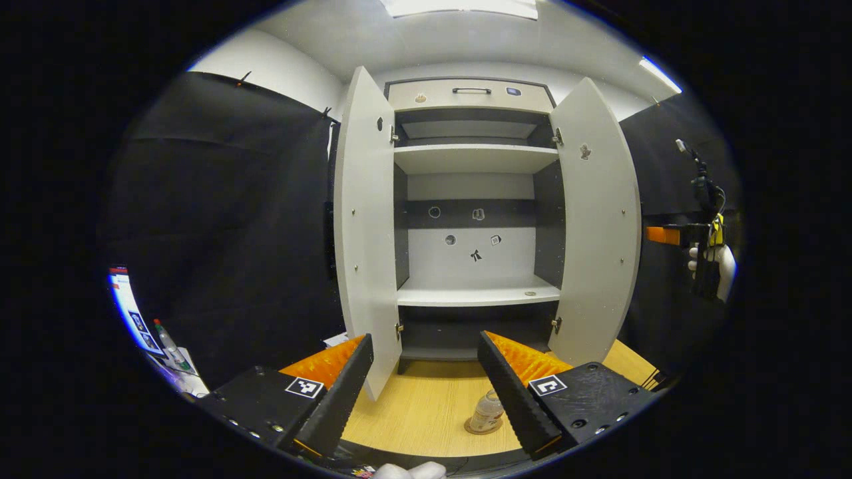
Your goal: Grasp the bottle in the cabinet with the left hand and place it on the coaster, then close the right door with the right hand and the left door with the left hand.
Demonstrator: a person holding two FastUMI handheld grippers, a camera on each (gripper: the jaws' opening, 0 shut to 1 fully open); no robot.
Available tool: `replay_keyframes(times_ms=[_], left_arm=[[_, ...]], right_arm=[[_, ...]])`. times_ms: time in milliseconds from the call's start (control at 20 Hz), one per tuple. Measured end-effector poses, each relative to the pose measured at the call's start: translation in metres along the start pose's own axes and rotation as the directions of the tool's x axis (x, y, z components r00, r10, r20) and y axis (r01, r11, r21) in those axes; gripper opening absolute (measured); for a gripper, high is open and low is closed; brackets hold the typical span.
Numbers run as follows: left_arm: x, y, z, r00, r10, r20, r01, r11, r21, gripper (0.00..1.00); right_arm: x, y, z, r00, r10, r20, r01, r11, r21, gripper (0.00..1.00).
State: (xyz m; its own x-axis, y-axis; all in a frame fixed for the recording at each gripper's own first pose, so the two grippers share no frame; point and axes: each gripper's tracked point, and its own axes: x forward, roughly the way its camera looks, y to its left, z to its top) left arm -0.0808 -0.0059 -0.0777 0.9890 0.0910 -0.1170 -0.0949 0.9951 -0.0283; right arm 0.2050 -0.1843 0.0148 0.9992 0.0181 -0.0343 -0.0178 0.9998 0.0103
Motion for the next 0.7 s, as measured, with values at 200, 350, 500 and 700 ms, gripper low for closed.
replay_keyframes(times_ms=[200,350,500,700], left_arm=[[-0.002,0.009,-0.001,0.999,0.039,-0.006,-0.039,0.999,-0.015,0.96],[-0.002,0.014,0.000,0.999,0.050,-0.006,-0.050,0.999,-0.012,0.96],[0.000,0.021,0.004,0.998,0.062,0.006,-0.062,0.998,-0.002,0.96],[0.000,0.029,0.002,0.998,0.055,0.000,-0.055,0.998,-0.010,0.96]], right_arm=[[0.004,0.006,0.002,1.000,0.020,0.003,-0.020,1.000,-0.023,0.80],[0.003,0.015,-0.001,0.999,0.045,-0.016,-0.045,0.999,0.022,0.80],[0.001,0.023,0.000,0.999,0.029,-0.014,-0.029,1.000,0.011,0.79],[-0.001,0.065,-0.001,0.996,0.088,-0.019,-0.088,0.996,0.006,0.78]])
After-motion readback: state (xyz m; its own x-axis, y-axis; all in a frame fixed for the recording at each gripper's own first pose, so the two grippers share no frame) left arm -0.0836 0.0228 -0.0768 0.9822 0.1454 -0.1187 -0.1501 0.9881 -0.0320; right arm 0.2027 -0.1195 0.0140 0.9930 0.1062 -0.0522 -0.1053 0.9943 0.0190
